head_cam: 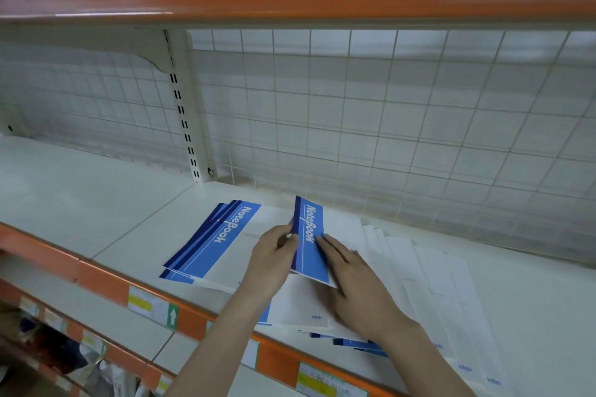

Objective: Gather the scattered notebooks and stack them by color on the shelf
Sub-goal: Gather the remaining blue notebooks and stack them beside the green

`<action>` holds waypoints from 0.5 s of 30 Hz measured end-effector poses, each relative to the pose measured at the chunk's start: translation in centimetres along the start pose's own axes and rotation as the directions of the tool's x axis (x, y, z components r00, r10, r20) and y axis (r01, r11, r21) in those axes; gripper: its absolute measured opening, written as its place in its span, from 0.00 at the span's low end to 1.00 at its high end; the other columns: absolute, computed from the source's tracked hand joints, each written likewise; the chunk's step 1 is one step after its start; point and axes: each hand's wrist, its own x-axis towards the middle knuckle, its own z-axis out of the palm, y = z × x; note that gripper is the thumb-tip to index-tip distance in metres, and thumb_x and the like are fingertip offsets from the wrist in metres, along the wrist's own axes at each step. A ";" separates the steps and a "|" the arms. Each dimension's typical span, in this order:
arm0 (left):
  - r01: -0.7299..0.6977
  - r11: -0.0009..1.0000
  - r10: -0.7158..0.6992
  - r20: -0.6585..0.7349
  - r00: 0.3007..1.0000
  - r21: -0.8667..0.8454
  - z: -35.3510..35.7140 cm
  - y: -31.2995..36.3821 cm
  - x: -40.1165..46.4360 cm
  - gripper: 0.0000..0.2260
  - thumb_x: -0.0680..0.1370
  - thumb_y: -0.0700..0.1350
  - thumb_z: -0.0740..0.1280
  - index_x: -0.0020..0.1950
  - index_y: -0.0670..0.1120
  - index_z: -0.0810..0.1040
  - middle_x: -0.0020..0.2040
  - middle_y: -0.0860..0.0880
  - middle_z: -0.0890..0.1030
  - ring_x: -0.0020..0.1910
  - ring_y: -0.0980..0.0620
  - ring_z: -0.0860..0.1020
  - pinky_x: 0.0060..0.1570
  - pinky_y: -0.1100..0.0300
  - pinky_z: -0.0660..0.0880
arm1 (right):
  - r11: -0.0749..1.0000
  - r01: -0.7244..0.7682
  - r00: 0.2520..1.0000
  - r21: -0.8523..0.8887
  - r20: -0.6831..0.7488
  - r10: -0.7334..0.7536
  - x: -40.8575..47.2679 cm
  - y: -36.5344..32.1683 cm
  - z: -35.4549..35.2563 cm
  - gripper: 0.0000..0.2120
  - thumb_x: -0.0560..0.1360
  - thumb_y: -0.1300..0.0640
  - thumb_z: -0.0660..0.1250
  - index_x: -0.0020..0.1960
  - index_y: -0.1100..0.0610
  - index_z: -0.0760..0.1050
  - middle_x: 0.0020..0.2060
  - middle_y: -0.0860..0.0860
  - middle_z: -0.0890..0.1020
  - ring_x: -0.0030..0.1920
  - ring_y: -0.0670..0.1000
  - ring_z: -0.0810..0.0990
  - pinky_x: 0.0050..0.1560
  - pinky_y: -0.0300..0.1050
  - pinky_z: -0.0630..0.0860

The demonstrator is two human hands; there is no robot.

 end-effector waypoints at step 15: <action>0.052 0.363 -0.080 -0.025 0.997 0.930 -4.7 -4.1 1.9 0.35 0.72 0.74 0.47 0.74 0.59 0.51 0.78 0.42 0.46 0.76 0.36 0.41 0.62 0.23 0.43 | 0.999 0.003 1.000 0.040 0.017 -0.003 2.0 -4.1 0.3 0.30 0.82 0.59 0.52 0.77 0.49 0.39 0.77 0.43 0.45 0.76 0.43 0.48 0.75 0.40 0.50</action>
